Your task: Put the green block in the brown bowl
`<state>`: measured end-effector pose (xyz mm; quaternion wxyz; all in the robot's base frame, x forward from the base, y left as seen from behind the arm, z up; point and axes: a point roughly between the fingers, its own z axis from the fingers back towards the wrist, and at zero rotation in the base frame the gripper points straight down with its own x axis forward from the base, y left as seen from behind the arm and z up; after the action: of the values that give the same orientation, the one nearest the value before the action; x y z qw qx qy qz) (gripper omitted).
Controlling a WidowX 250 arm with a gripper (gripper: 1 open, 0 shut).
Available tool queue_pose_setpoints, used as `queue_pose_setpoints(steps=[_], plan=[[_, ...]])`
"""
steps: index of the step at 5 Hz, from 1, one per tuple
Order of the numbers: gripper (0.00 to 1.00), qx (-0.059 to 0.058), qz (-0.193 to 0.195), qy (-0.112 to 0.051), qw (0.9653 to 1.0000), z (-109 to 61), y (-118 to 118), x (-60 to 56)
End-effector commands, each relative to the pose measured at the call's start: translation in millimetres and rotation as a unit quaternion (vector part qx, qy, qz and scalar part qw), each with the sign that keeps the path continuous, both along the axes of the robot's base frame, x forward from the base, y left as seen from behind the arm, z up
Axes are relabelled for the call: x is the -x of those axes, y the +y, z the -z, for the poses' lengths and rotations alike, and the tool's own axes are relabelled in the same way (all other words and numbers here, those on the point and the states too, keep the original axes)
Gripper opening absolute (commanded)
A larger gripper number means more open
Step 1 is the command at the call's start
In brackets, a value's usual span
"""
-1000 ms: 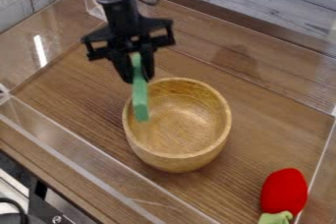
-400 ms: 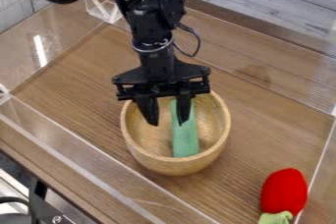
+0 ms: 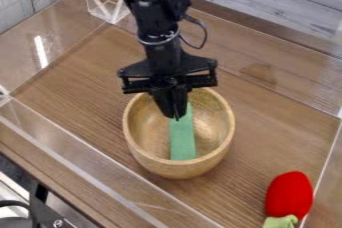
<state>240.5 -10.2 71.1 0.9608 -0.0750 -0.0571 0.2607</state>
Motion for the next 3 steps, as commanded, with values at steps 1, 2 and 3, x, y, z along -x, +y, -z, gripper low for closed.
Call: queue_pose_setpoints(steps=[1, 2, 3], plan=[[1.00, -0.004, -0.012, -0.017, 0.9998, -3.5, -9.8, 0.2], [1.00, -0.007, -0.024, -0.020, 0.9995, -3.0, -17.1, 2.7], [0.00, -0.006, -0.048, -0.021, 0.9986, -13.8, -29.7, 1.1]])
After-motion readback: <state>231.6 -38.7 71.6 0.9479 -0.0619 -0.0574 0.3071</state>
